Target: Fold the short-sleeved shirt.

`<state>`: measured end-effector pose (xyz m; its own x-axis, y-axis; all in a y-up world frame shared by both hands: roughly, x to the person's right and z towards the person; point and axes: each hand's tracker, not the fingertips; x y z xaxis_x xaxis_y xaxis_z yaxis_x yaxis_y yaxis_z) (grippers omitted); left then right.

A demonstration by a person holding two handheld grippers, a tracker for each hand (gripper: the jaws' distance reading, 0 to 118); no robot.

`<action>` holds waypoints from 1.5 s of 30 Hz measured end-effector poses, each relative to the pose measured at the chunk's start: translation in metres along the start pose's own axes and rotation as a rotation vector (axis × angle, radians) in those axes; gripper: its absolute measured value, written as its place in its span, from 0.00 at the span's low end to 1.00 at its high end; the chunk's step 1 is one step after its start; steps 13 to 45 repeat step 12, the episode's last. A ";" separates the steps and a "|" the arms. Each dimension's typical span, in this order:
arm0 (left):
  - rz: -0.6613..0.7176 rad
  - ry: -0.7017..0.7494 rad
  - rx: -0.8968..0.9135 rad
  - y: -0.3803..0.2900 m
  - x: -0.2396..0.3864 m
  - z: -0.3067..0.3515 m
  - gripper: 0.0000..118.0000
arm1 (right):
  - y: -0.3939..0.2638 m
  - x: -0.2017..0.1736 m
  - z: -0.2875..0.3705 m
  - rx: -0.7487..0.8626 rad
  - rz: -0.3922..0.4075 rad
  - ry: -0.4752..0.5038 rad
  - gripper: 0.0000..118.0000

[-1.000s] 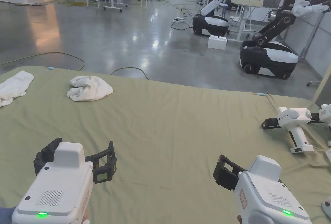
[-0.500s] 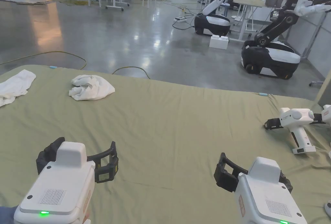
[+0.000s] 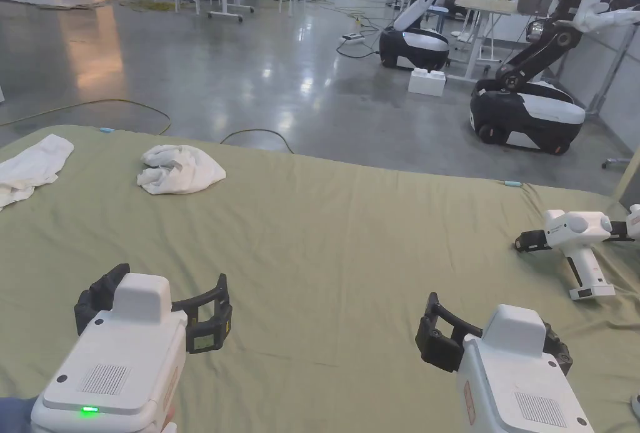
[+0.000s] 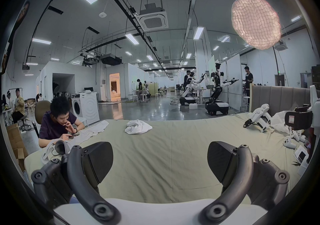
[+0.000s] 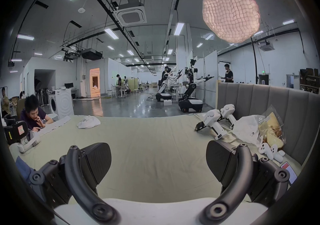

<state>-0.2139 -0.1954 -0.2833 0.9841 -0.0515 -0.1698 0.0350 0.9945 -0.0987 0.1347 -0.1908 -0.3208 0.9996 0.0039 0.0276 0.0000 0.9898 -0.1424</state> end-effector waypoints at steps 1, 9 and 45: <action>-0.002 0.001 0.003 0.000 0.000 0.000 0.94 | 0.000 0.000 0.000 0.001 0.003 -0.002 0.94; -0.004 -0.005 0.010 0.002 0.001 -0.002 0.94 | 0.000 0.001 -0.001 0.012 0.002 0.001 0.94; -0.007 -0.006 0.009 0.003 0.001 -0.002 0.94 | 0.000 0.001 -0.001 0.014 0.008 -0.002 0.94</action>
